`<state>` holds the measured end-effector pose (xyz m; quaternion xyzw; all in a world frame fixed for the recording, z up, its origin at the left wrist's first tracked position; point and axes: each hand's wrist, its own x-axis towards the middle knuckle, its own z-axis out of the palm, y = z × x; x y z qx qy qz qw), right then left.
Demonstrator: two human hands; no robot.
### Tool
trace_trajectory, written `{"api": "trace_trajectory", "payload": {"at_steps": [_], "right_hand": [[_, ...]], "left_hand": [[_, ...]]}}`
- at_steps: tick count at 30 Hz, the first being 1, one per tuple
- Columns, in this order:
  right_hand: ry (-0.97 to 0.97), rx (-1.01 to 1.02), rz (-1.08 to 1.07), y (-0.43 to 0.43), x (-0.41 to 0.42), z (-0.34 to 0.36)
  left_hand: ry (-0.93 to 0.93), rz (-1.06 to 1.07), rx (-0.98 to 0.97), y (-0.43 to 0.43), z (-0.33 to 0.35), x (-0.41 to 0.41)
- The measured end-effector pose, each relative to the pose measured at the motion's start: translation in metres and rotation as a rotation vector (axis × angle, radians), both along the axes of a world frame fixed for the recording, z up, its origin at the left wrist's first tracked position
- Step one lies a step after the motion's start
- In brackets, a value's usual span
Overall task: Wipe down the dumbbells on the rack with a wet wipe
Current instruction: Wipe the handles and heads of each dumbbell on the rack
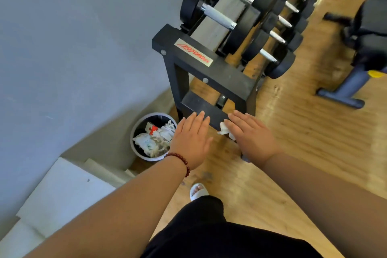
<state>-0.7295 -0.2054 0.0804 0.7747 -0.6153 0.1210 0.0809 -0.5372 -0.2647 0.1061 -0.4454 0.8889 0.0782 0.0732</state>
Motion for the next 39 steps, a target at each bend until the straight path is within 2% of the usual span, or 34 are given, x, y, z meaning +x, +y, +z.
{"api": "trace_trajectory", "payload": {"at_steps": [6,10,17,25,30,39], "right_hand": [[-0.027,-0.074,-0.066,-0.054,-0.028,0.008],[0.002,-0.036,-0.099,-0.079,-0.049,0.009],[-0.010,-0.090,-0.046,-0.136,-0.095,0.015],[-0.026,-0.136,0.211,-0.196,-0.191,0.016],[-0.047,-0.140,0.362,-0.228,-0.242,0.027],[-0.075,-0.110,0.378,-0.274,-0.270,0.058]], "left_hand": [[-0.008,-0.059,-0.035,-0.070,0.011,-0.039],[0.012,-0.077,-0.043,-0.101,0.017,-0.059],[0.023,-0.020,-0.085,-0.140,0.019,-0.107],[-0.011,0.257,-0.117,-0.162,0.023,-0.188],[0.093,0.471,-0.170,-0.163,0.033,-0.233],[0.183,0.636,-0.205,-0.192,0.051,-0.275]]}}
